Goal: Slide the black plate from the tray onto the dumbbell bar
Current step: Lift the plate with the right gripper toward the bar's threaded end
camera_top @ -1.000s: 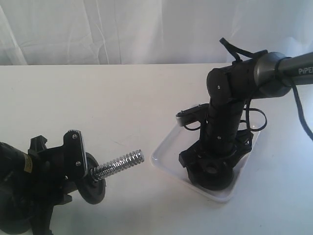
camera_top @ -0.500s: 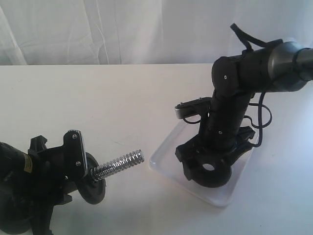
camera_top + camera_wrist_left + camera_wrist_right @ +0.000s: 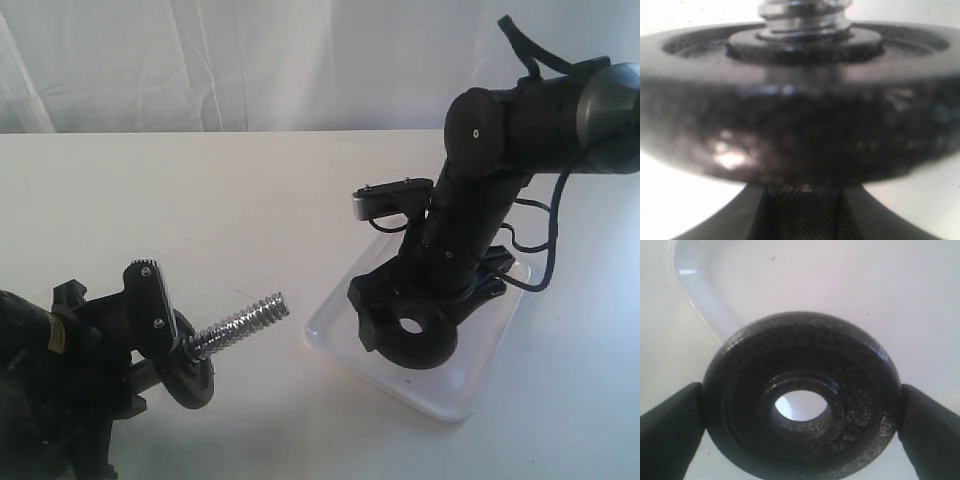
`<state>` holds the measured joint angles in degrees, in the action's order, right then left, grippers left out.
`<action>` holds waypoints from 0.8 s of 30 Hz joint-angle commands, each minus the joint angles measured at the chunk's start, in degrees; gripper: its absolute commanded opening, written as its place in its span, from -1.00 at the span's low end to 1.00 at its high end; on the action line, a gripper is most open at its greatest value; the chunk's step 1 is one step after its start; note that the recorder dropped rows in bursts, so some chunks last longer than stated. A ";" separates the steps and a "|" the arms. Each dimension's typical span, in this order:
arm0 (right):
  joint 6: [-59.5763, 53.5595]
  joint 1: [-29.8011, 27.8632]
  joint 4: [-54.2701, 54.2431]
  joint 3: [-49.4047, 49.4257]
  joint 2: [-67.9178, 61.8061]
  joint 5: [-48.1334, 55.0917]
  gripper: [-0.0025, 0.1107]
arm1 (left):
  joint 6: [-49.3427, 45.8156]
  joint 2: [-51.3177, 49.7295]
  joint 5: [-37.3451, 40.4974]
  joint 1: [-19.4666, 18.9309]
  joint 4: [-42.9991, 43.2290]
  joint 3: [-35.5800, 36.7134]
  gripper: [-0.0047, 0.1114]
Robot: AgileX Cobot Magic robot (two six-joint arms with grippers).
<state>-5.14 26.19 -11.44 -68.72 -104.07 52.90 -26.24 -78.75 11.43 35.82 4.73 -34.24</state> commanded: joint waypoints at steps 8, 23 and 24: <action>-9.00 -0.12 -6.69 -1.54 5.25 2.94 -0.96 | 1.25 2.24 -2.84 0.26 -0.43 -1.19 -0.92; -37.75 -13.36 -42.53 -0.62 5.70 17.06 -0.96 | 1.25 2.24 -3.40 0.26 -0.43 -1.19 -0.92; -41.63 -14.48 -46.81 -0.50 5.22 17.06 -0.96 | 1.25 2.24 -3.40 0.26 -0.43 -1.19 -0.92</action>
<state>-37.91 15.11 -46.71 -69.55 -98.94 66.09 -25.78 -78.75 11.43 35.82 4.73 -34.24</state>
